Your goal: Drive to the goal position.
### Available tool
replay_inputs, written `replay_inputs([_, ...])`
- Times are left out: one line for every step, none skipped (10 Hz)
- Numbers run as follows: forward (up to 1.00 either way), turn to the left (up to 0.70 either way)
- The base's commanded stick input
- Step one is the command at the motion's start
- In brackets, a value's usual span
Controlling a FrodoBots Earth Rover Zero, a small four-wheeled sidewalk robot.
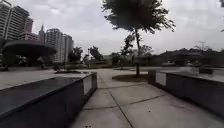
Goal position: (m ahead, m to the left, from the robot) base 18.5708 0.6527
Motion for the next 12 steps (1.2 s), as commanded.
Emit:
replay_inputs([0.00,0.00])
replay_inputs([0.00,0.00])
replay_inputs([0.00,0.00])
replay_inputs([0.00,0.00])
replay_inputs([0.07,0.00])
replay_inputs([0.98,0.04])
replay_inputs([1.00,-0.29])
replay_inputs([1.00,-0.36])
replay_inputs([1.00,-0.21])
replay_inputs([1.00,0.04])
replay_inputs([1.00,0.04])
replay_inputs([1.00,0.04])
